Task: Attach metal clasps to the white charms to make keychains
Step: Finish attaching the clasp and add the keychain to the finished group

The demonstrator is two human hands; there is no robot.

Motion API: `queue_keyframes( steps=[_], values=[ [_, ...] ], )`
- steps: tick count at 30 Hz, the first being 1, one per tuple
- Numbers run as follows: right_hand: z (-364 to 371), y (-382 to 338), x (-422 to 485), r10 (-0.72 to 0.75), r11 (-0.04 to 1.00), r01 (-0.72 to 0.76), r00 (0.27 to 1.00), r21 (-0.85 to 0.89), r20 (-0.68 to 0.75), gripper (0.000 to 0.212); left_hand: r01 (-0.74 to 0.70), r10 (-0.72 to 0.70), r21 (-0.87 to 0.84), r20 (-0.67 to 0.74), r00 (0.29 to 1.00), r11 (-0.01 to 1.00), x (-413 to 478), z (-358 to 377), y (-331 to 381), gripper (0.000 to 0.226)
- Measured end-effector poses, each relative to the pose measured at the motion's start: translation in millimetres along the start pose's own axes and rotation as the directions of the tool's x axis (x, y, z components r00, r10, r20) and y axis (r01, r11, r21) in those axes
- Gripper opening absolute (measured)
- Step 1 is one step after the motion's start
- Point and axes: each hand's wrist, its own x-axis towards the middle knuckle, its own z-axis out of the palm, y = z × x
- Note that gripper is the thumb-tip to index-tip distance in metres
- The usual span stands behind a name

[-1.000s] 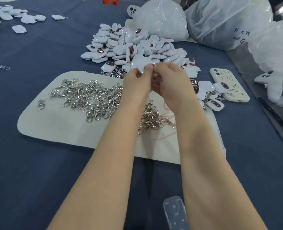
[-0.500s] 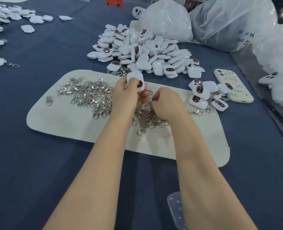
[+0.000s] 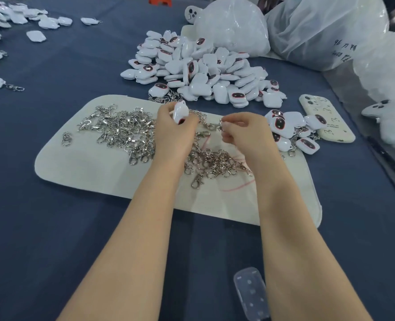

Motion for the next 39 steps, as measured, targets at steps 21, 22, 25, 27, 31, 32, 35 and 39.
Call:
queue_keyframes(
  steps=[21, 22, 25, 27, 31, 32, 35, 39],
  values=[
    [10.4, -10.3, -5.9, -0.09, 0.964, 0.067, 0.993, 0.256, 0.08, 0.006, -0.198, 0.173, 0.131, 0.183, 0.968, 0.971, -6.3, 5.0, 3.2, 0.015],
    [10.3, -10.2, -4.3, -0.066, 0.957, 0.045, 0.996, 0.288, 0.062, 0.005, -0.198, 0.173, 0.134, 0.176, 0.969, 0.971, -6.3, 5.3, 2.7, 0.015],
    [6.4, -11.0, -0.9, 0.0, 0.921, 0.007, 1.0, 0.389, -0.016, 0.006, -0.194, 0.174, 0.152, 0.133, 0.976, 0.969, -5.7, 4.8, 1.6, 0.013],
    [2.8, -12.2, -1.9, 0.015, 0.876, -0.026, 1.0, 0.482, 0.028, 0.01, -0.201, 0.18, 0.177, 0.128, 0.975, 0.964, -5.5, 3.7, 0.9, 0.012],
    [-1.1, -15.9, -8.3, -0.008, 0.814, -0.099, 0.983, 0.573, 0.181, 0.013, -0.232, 0.199, 0.268, 0.144, 0.969, 0.935, -5.3, 3.4, -0.2, 0.012],
    [-0.9, -17.1, -9.3, -0.011, 0.818, -0.102, 0.981, 0.566, 0.194, 0.013, -0.233, 0.204, 0.269, 0.131, 0.97, 0.935, -4.9, 3.2, -0.2, 0.01],
    [0.9, -19.1, -11.0, -0.03, 0.859, -0.076, 0.98, 0.506, 0.199, 0.016, -0.276, 0.26, 0.296, 0.094, 0.961, 0.914, -2.8, 2.2, 0.3, 0.01],
    [2.3, -18.7, -10.9, -0.059, 0.899, -0.03, 0.981, 0.436, 0.187, 0.018, -0.259, 0.219, 0.184, 0.211, 0.953, 0.948, -5.7, 3.3, 4.4, 0.015]
  ],
)
